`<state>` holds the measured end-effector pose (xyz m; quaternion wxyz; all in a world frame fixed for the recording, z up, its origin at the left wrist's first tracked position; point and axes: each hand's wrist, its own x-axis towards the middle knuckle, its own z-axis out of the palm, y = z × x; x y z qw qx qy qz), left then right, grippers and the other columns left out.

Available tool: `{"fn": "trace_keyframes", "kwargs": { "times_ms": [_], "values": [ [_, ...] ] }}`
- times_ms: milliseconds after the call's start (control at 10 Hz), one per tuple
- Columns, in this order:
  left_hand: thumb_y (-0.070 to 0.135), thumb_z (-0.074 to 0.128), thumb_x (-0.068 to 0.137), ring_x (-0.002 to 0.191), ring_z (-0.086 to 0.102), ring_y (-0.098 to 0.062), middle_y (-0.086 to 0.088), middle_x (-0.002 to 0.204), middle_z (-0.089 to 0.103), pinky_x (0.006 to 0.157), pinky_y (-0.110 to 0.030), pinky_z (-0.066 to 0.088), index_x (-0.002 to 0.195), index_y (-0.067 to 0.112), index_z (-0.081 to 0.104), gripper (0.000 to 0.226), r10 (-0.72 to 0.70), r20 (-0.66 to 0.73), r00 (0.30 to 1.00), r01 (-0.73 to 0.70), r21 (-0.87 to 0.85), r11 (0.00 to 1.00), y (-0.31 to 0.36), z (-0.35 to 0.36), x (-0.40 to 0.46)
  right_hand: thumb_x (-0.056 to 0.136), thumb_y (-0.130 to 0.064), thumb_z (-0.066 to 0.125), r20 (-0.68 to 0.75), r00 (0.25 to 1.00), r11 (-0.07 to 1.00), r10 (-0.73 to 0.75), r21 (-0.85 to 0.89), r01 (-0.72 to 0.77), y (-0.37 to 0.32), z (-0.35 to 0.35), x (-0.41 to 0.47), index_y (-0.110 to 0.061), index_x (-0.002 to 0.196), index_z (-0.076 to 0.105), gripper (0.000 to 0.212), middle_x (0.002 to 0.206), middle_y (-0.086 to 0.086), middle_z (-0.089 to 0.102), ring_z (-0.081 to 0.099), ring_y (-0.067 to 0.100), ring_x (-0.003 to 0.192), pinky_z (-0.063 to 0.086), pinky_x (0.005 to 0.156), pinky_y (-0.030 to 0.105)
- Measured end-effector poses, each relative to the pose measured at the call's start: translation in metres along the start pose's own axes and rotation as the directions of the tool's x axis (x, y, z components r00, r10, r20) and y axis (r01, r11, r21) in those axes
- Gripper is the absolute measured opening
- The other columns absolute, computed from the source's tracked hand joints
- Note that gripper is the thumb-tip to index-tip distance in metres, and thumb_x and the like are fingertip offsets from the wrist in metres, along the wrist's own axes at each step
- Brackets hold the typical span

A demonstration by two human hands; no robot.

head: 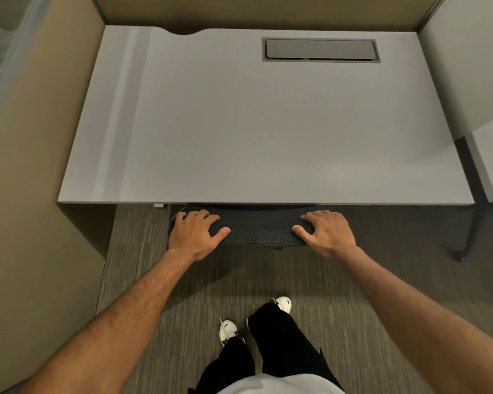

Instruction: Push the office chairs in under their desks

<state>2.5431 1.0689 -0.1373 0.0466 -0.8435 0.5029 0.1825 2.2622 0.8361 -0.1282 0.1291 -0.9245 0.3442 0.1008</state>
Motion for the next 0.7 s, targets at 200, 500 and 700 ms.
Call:
{"fn": "trace_keyframes", "kwargs": {
  "times_ms": [200,500,700],
  "values": [
    [0.084,0.01,0.089,0.133,0.05,-0.023,-0.002,0.145,0.056,0.114,-0.053,0.03,0.141,0.031,0.057,0.088,-0.014,0.007,1.0,0.014,0.013,1.0,0.006,0.006,0.002,0.089,-0.085,0.01,-0.007,1.0,1.0,-0.007,-0.027,0.006,0.009,0.007,0.005,-0.027,0.122,0.069,0.09,0.12,0.0,0.072,0.064,0.02,0.111,0.047,0.094,0.042],
    [0.067,0.018,0.101,0.142,0.039,-0.025,-0.005,0.151,0.049,0.12,-0.057,0.017,0.148,0.028,0.048,0.068,-0.048,0.092,0.995,0.047,0.005,0.999,0.021,-0.017,-0.004,0.1,-0.068,0.008,0.195,0.975,0.986,0.109,-0.147,-0.081,-0.007,-0.022,-0.016,-0.031,0.153,0.041,0.072,0.16,-0.001,0.039,0.008,0.029,0.156,-0.005,0.117,0.07],
    [0.063,0.02,0.103,0.151,0.027,-0.025,-0.006,0.159,0.04,0.124,-0.056,0.008,0.154,0.023,0.039,0.067,-0.015,-0.029,0.999,0.017,0.052,0.998,0.04,-0.038,-0.038,0.101,-0.067,0.013,0.079,0.987,0.986,0.143,0.072,-0.149,-0.014,-0.04,-0.094,-0.033,0.162,0.016,0.069,0.17,-0.002,0.015,-0.007,0.026,0.157,-0.007,0.122,0.063]
  ]
}}
